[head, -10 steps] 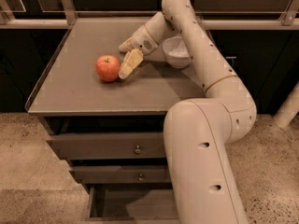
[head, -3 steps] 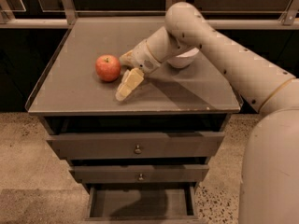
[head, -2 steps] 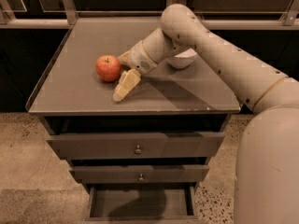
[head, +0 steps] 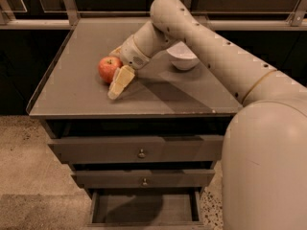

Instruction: Place apple into bottom drawer

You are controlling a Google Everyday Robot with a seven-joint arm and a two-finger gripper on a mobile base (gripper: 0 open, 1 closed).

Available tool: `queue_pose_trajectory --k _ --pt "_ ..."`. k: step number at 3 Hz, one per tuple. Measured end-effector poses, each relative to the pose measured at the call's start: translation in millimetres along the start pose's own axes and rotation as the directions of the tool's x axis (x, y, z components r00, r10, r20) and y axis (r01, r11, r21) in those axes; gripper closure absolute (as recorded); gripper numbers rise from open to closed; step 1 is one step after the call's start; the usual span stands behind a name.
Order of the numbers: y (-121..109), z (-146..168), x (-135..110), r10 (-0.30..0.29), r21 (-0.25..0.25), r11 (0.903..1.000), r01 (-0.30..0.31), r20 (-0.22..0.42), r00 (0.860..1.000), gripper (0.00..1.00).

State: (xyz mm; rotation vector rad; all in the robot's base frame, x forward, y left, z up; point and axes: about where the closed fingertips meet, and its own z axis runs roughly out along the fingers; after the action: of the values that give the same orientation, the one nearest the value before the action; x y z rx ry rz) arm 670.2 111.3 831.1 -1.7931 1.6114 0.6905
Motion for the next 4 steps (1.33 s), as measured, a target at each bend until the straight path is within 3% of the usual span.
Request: queue_pose_trajectory --k 4 --pt "-0.5 0.7 -1.3 -0.002 0.000 1.0000 0.002 0.001 1.000 0.88"
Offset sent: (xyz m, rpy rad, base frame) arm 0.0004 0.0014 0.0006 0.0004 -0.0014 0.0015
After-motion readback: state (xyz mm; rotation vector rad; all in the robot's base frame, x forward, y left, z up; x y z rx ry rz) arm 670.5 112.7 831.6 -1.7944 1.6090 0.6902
